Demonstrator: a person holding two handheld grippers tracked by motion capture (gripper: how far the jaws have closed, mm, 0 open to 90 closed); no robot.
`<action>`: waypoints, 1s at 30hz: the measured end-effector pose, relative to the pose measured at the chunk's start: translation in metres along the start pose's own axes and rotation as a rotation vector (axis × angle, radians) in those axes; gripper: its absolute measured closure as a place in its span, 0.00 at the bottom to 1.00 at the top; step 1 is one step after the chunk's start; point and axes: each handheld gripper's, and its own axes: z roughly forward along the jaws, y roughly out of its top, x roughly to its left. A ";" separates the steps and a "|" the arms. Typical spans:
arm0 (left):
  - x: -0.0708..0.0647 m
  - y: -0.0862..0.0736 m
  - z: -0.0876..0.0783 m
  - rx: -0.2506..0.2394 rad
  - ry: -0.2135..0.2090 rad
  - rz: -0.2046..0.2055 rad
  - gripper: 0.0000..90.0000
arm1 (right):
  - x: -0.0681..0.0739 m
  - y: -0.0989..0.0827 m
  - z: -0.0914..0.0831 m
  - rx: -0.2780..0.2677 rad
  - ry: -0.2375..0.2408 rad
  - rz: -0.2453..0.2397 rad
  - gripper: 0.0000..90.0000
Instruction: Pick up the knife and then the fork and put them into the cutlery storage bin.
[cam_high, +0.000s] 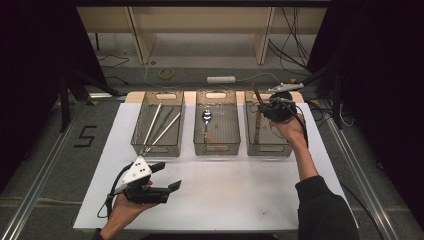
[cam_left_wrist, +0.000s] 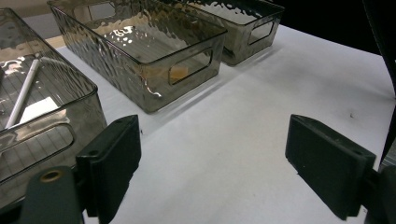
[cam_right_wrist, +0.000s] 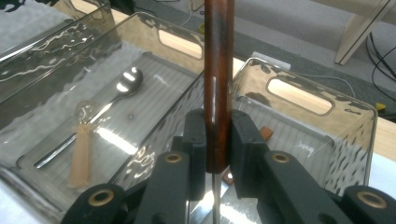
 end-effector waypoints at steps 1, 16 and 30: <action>0.000 0.000 0.000 0.000 0.000 0.000 0.20 | 0.000 0.001 0.001 0.003 0.000 0.004 0.87; -0.001 0.000 0.000 -0.003 -0.001 0.000 0.20 | -0.007 -0.001 0.023 0.040 -0.058 0.029 0.87; -0.001 0.000 0.000 0.003 0.000 0.008 0.20 | -0.007 -0.011 0.041 0.100 -0.086 0.023 0.87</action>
